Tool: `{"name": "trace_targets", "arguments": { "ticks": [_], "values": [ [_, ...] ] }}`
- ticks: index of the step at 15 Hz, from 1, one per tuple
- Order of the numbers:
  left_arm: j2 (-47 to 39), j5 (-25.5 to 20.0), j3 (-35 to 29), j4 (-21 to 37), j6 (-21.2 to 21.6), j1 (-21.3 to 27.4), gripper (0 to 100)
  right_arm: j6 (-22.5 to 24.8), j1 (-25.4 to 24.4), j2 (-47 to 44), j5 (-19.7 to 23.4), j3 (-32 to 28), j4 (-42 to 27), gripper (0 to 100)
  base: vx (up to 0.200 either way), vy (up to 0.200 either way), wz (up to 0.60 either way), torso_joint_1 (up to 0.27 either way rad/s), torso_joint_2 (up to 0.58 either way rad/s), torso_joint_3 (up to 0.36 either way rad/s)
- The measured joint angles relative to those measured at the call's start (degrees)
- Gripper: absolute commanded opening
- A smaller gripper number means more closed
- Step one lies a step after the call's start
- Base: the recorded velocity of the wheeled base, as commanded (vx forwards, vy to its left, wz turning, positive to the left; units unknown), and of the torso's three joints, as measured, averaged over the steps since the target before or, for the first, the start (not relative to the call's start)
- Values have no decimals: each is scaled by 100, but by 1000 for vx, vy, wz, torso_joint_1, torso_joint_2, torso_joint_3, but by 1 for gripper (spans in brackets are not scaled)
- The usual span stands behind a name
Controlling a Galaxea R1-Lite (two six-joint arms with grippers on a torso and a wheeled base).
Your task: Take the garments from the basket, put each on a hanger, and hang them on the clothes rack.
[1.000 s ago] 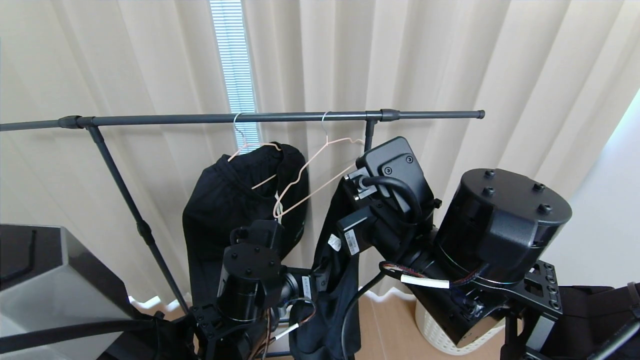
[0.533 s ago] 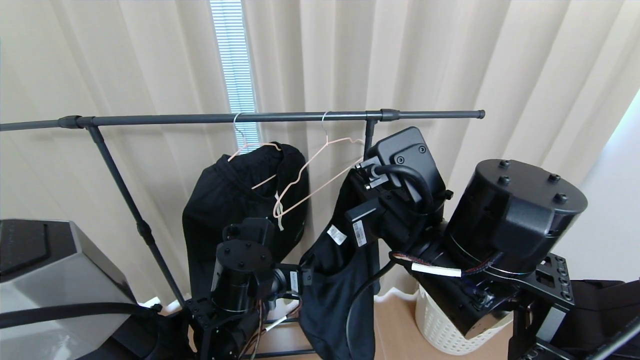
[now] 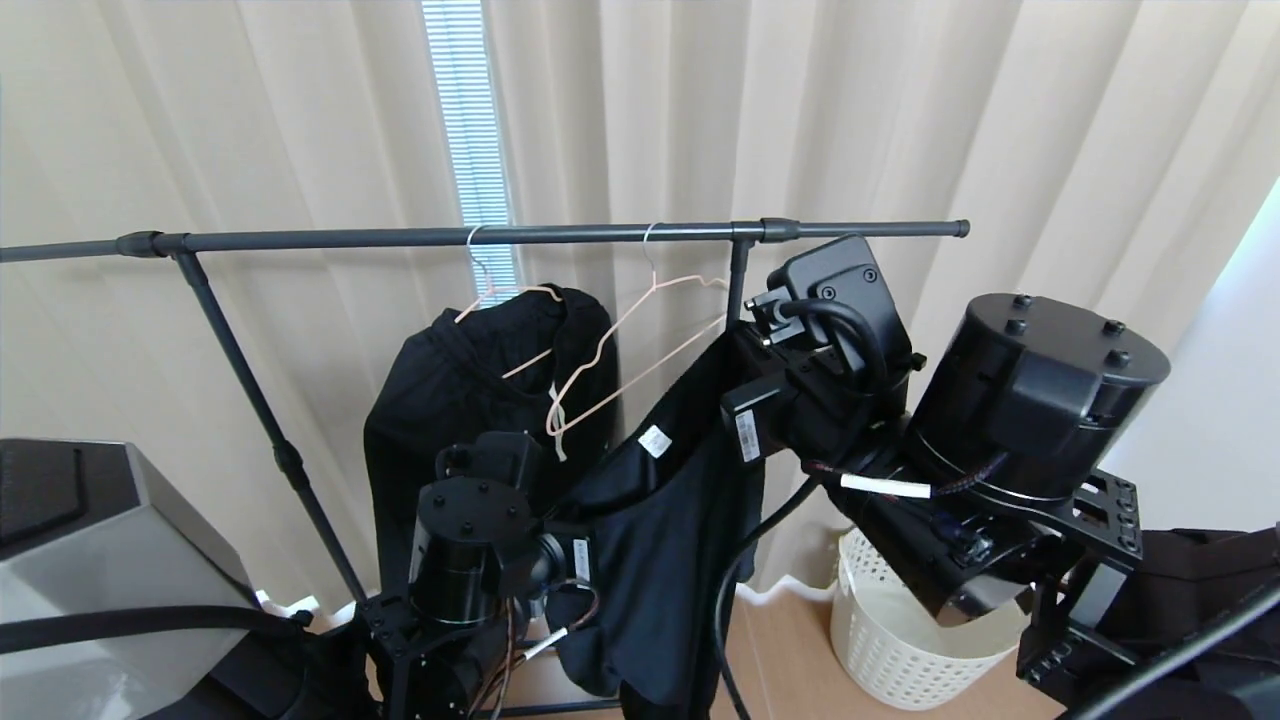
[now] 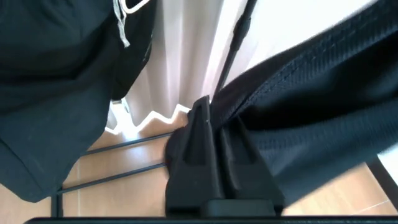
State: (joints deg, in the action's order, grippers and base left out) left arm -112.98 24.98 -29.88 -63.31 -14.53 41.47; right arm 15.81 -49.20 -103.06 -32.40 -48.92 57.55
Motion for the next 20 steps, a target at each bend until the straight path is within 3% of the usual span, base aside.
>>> {"name": "trace_targets", "arguments": {
  "ticks": [4,6,9,12,14,16,20],
  "values": [
    [297,-22,22,369,373,-267,0,180,310,-50,11,-5,-7,0,0,0,0,0,0,0],
    [438,-16,-83,961,446,-327,0,195,339,-138,-2,13,-7,0,0,0,0,0,0,0],
    [926,-21,-653,2675,501,-379,0,318,393,-201,-9,50,-10,0,0,0,0,0,0,0],
    [1390,-268,-1887,5196,517,-590,0,572,483,-215,-2,149,-43,0,0,0,0,0,0,0],
    [1566,-629,-2706,6454,514,-777,0,817,544,-196,-17,254,-82,0,0,0,0,0,0,0],
    [1618,-831,-3310,7050,517,-903,0,887,592,-140,-66,306,-251,0,0,0,0,0,0,0],
    [1364,-1573,-4231,7956,518,-1045,0,717,640,184,38,301,-1343,0,0,0,0,0,0,0]
  ]
}}
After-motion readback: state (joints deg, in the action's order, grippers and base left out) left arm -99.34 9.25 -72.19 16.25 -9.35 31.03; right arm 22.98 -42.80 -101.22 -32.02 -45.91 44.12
